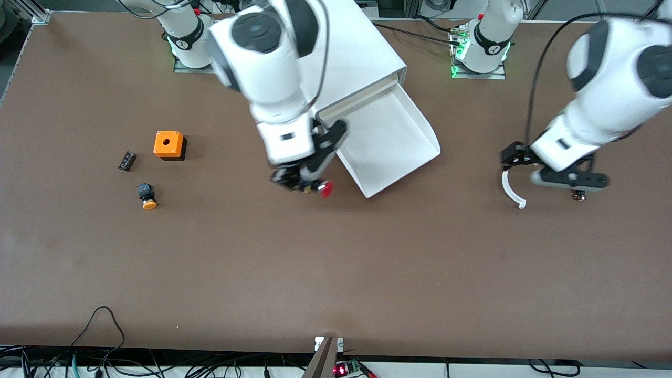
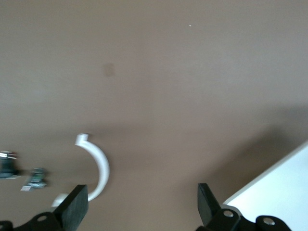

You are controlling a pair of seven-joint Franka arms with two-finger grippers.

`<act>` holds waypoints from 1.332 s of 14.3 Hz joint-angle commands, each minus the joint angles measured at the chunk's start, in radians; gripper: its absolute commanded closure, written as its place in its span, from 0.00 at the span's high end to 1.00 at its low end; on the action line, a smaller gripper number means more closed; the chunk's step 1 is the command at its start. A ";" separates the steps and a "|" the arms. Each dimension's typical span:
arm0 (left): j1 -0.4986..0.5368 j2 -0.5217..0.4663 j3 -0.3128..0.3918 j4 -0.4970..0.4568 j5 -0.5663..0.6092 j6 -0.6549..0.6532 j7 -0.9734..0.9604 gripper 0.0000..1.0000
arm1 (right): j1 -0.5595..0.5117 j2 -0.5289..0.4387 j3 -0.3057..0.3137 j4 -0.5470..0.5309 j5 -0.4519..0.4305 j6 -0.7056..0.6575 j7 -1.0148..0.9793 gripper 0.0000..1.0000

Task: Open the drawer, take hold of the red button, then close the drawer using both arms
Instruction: 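Carry the red button out while the left gripper pushes the drawer shut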

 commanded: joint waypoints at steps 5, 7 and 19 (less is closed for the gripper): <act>-0.182 0.220 0.006 -0.065 0.005 0.303 -0.473 1.00 | -0.172 -0.146 -0.043 -0.369 0.071 -0.053 0.315 0.07; -0.214 0.271 0.006 -0.067 0.005 0.380 -0.536 1.00 | -0.223 -0.155 -0.043 -0.448 0.058 -0.047 0.335 0.08; -0.275 0.156 -0.162 -0.274 -0.011 0.374 -0.701 1.00 | -0.335 -0.158 -0.043 -1.009 -0.032 0.594 0.343 0.12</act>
